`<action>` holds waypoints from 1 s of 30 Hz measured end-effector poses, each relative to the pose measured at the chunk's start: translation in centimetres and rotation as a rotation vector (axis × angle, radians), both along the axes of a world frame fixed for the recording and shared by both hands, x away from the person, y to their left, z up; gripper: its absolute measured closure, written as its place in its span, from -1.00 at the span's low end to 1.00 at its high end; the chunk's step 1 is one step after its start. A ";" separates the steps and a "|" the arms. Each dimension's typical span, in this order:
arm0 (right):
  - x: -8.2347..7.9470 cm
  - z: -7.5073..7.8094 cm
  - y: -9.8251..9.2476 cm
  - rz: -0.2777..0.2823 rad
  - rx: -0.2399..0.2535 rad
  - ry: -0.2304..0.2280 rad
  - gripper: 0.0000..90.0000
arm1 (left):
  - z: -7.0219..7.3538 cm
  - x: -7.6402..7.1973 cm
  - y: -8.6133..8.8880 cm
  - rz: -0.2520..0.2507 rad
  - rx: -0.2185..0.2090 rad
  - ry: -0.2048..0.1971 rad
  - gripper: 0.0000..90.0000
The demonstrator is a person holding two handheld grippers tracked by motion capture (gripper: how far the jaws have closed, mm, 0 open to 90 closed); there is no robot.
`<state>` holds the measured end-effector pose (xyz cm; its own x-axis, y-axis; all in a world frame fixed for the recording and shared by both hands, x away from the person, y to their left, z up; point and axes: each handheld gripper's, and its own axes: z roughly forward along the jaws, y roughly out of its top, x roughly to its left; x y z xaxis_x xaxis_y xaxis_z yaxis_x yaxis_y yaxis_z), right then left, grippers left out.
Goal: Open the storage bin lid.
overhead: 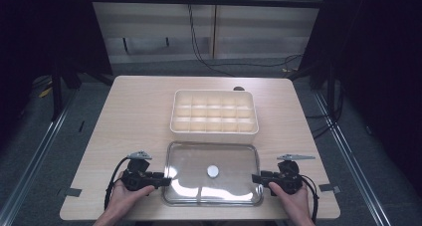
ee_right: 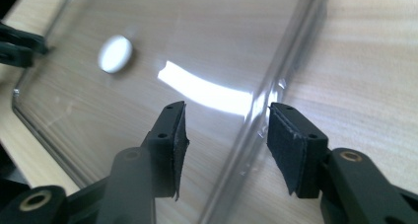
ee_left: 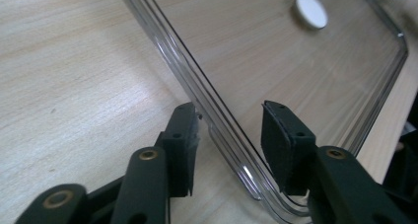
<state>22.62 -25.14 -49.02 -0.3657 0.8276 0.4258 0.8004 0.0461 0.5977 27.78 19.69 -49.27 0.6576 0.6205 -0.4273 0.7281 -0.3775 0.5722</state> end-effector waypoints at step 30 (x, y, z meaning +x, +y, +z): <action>1.9 5.6 -4.8 -0.082 0.000 -0.345 -0.26 | 5.0 1.9 3.9 0.157 -0.056 -0.327 -0.30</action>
<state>24.49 -29.90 -43.47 -0.4203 0.8601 0.2890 0.5521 -0.0103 0.8337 29.72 23.55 -44.29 0.6635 0.7065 -0.2464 0.5501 -0.2374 0.8006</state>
